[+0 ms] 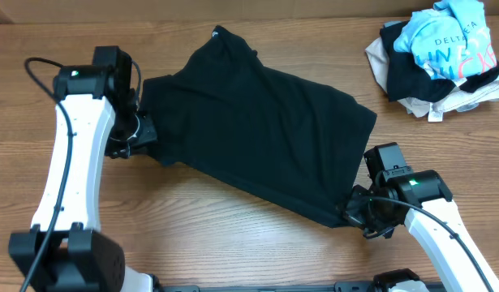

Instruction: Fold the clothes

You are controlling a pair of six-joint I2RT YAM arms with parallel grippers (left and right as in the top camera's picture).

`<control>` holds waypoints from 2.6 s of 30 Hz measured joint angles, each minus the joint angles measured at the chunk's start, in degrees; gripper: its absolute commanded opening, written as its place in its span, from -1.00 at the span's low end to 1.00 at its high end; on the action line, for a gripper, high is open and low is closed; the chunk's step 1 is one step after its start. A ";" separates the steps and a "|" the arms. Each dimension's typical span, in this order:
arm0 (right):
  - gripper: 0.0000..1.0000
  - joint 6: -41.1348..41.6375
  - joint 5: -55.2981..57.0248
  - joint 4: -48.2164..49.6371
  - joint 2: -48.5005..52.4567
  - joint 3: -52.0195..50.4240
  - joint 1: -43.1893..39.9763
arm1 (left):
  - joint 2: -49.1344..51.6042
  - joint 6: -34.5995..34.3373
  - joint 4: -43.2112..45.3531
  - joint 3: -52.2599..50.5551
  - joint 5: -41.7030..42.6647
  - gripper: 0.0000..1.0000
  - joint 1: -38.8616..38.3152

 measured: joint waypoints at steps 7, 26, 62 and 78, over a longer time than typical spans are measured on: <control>-0.92 1.44 0.20 7.34 0.11 0.09 0.00 | -0.85 3.23 14.58 -0.26 -0.24 -0.91 -2.97; -0.84 3.50 16.26 30.51 16.06 0.11 0.00 | 20.72 4.46 50.27 -1.27 -0.44 -0.77 -10.21; -0.92 -9.97 6.36 25.14 24.61 4.83 5.73 | 20.31 17.75 24.20 10.58 -7.13 0.89 -7.41; -0.92 -6.03 5.49 20.65 29.42 5.09 0.81 | 21.92 19.89 21.88 10.58 -9.64 1.00 -2.45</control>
